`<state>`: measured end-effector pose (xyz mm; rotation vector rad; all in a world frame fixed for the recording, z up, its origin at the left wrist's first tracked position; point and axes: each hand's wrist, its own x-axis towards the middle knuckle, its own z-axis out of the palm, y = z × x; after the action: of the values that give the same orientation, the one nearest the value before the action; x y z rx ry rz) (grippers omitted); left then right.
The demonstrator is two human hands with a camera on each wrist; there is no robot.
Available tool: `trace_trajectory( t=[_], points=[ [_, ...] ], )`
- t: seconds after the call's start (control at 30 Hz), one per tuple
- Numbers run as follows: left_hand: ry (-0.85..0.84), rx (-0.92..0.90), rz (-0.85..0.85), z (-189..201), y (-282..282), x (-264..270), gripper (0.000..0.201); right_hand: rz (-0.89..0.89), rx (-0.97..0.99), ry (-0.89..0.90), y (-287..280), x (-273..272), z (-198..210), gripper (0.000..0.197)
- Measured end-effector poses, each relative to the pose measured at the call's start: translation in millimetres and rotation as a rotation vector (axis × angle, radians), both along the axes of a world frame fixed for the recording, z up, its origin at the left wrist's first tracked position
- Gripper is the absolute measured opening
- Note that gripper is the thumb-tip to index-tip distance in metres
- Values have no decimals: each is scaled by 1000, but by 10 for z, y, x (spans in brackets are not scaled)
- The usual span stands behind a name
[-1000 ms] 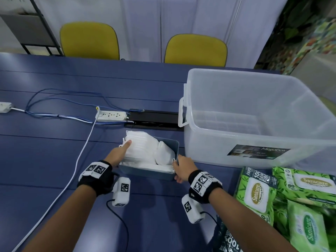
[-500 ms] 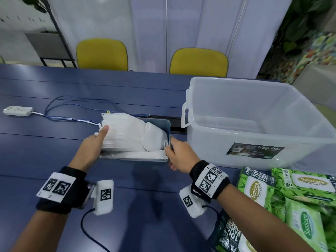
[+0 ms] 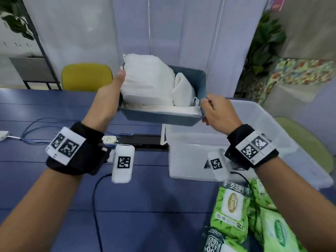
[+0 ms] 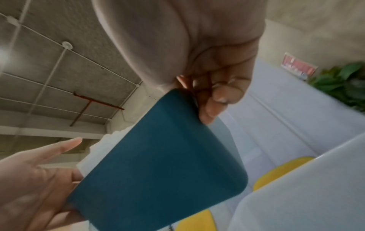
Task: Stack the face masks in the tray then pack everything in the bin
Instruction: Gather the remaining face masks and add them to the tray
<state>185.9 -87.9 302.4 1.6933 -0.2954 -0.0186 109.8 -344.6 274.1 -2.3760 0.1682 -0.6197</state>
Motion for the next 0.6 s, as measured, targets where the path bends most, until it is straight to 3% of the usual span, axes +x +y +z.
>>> trace_trajectory(
  t=[0.13,0.3,0.43,0.53,0.6],
  points=[
    [54,-8,-133,-21,-699,155,56,-130,-82,94,-657,14,103,29],
    [189,-27,-214,-204,-1481,300,48,-174,127,205,-1302,128,59,31],
    [290,-11,-243,-510,-1882,440,49,-216,251,303,-1694,350,-172,21],
    [352,21,-240,-711,-2049,541,29,-208,278,419,-1889,574,-416,17],
    [394,87,-246,-808,-2117,605,31,-192,296,512,-1994,739,-564,19]
  ],
)
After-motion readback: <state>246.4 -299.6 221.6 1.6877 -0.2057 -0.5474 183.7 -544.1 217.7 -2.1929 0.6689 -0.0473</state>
